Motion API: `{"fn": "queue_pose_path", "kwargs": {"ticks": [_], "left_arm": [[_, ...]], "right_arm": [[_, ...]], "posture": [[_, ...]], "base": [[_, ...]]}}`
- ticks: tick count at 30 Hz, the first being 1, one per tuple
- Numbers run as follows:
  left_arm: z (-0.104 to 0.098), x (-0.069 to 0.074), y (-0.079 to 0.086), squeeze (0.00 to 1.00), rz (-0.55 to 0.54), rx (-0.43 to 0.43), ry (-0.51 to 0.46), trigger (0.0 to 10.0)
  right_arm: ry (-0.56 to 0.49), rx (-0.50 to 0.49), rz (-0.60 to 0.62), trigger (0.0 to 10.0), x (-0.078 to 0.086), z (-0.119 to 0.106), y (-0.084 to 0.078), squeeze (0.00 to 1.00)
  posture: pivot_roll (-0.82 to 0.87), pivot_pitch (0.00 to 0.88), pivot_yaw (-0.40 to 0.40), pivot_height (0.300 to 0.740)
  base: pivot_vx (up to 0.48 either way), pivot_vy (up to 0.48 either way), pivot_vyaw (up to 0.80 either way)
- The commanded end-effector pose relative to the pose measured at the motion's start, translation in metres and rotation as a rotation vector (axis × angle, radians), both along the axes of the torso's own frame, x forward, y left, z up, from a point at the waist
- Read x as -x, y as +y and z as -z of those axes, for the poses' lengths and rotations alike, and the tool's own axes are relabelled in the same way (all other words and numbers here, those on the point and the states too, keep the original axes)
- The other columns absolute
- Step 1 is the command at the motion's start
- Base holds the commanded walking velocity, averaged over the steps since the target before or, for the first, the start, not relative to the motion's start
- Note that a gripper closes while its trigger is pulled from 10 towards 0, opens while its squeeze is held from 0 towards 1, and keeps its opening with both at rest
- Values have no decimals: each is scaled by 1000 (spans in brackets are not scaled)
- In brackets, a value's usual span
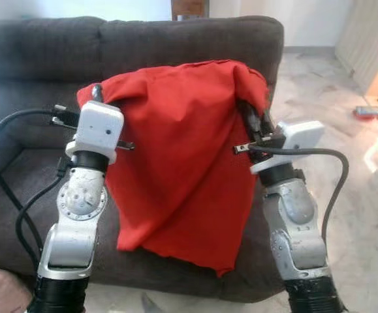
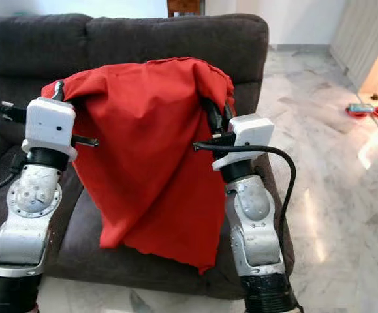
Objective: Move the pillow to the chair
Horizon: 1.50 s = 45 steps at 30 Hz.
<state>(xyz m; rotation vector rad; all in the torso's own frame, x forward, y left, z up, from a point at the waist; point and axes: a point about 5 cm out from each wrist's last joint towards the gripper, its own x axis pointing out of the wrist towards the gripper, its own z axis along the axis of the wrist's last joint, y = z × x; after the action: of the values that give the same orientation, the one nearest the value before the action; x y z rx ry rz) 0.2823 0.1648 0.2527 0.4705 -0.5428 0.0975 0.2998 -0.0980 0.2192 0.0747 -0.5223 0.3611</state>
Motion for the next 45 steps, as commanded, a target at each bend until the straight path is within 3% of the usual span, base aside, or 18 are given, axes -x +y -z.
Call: {"fn": "queue_pose_path", "kwargs": {"ticks": [1,20,25,30,36,38,45], "left_arm": [[-14,6,-15,0,63,-16,-71,10000],[-11,6,-19,0,80,-24,-57,10000],[8,3,-29,0,169,-76,50,10000],[15,4,-33,0,198,-86,87,10000],[45,5,-45,0,317,-196,283,10000],[51,7,-49,0,324,-268,292,10000],[60,9,-60,0,381,-340,340,10000]], "right_arm": [[-103,-13,-23,10000,7,-22,1,0],[-89,48,-84,10000,9,-17,11,0],[-43,93,-152,10000,11,-6,20,0],[-28,143,-175,10000,12,-1,24,0],[27,245,-207,10000,13,13,30,0],[39,277,-223,10000,14,17,31,0],[83,365,-237,10000,16,26,31,0]], "posture": [[18,11,45,740],[26,18,40,740],[27,21,39,740],[25,23,38,740],[27,27,36,740],[27,27,36,740],[15,31,35,740]], "base": [[307,0,0],[311,0,0],[0,0,0],[0,0,0],[0,0,0],[0,0,0],[0,0,0]]}}
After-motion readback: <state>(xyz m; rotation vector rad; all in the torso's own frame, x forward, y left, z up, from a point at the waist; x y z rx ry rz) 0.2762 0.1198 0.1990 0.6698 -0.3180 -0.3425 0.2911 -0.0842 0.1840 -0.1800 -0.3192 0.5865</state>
